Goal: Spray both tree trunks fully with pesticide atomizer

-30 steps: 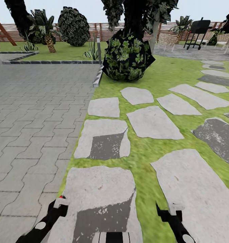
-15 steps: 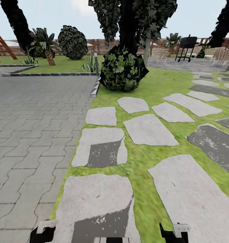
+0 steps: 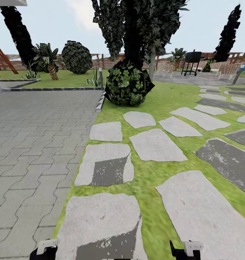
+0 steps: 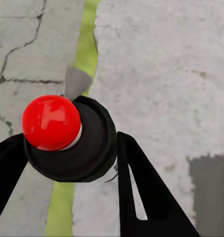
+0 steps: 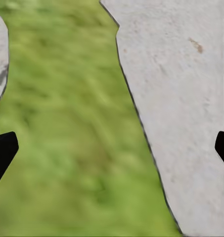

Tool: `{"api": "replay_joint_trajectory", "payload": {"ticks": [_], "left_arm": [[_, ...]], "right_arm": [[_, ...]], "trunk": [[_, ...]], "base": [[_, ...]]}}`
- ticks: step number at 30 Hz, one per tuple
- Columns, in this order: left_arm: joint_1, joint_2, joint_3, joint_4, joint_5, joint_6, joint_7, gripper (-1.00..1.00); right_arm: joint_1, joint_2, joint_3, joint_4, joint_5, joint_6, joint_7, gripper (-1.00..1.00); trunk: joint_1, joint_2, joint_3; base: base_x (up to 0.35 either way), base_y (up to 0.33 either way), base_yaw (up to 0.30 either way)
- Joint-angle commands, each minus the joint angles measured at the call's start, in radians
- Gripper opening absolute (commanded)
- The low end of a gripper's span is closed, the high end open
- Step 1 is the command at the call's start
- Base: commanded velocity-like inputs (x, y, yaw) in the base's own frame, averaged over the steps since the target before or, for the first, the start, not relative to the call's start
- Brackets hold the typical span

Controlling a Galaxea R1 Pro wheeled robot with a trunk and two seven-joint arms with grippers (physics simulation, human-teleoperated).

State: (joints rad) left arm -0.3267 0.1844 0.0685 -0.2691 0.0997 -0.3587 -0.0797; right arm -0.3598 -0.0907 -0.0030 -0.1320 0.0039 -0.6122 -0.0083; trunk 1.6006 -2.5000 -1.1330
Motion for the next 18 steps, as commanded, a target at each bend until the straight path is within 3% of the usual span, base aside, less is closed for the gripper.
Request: {"api": "replay_joint_trajectory", "payload": {"ticks": [1, 18], "left_arm": [[0.000, 0.000, 0.004, 0.001, 0.010, -0.002, -0.009, -1.00], [0.000, 0.001, 0.004, 0.001, 0.010, -0.002, -0.009, -1.00]], "right_arm": [[-0.001, 0.000, 0.000, 0.001, 0.001, -0.003, -0.001, 1.00], [-0.001, 0.000, 0.000, 0.002, -0.001, -0.003, -0.001, 1.00]], "trunk": [[-0.001, 0.000, 0.003], [-0.066, 0.119, 0.056]], "base": [[0.000, 0.000, -0.242], [0.000, 0.000, -0.293]]}}
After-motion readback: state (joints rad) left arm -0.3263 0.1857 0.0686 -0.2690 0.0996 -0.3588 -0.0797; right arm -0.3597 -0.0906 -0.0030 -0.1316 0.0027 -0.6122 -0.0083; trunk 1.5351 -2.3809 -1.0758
